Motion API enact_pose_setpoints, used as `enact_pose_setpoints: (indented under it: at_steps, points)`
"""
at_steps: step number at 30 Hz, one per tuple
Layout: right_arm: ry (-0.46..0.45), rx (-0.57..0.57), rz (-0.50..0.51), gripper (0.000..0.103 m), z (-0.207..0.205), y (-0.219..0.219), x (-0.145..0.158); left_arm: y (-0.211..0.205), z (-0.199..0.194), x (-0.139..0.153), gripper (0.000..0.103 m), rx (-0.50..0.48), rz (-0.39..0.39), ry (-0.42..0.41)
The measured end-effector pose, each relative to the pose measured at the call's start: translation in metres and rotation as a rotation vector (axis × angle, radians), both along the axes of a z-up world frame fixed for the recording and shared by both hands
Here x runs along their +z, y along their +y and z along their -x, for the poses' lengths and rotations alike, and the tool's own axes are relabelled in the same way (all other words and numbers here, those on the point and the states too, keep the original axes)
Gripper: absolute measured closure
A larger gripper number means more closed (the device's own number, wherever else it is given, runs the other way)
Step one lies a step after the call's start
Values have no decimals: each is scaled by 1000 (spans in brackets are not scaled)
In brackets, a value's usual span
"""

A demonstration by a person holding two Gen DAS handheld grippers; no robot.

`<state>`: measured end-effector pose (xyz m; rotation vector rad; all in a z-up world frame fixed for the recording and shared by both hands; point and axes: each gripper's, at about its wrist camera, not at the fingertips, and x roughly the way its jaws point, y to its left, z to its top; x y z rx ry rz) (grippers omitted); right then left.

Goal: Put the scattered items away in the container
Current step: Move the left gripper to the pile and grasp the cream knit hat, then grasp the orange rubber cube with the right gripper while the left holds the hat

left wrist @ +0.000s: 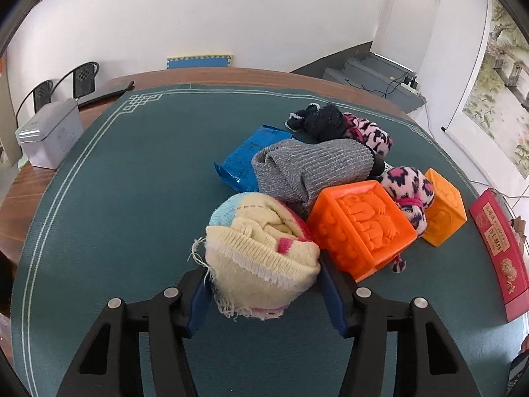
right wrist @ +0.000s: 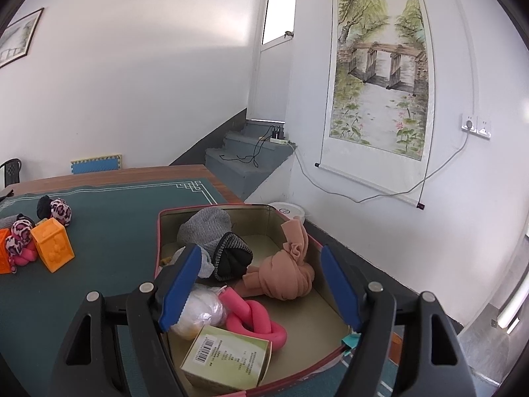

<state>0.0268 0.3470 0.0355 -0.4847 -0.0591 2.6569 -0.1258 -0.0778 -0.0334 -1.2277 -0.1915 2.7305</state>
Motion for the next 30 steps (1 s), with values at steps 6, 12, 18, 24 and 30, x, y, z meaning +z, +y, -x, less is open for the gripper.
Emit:
enact_pose_setpoints:
  at_steps: [6, 12, 18, 24, 30]
  points:
    - [-8, 11, -9, 25, 1, -3, 2, -1, -13, 18, 44, 20, 13, 55]
    - [-103, 262, 60, 25, 23, -37, 21, 1, -24, 33, 44, 27, 21, 101]
    - [-261, 595, 47, 25, 72, -115, 19, 11, -31, 39, 44, -15, 12, 112]
    - [-494, 668, 69, 25, 100, -143, 12, 21, -38, 45, 44, -56, 2, 124]
    - [-554, 711, 20, 25, 108, -156, 12, 28, -42, 48, 44, -82, -4, 131]
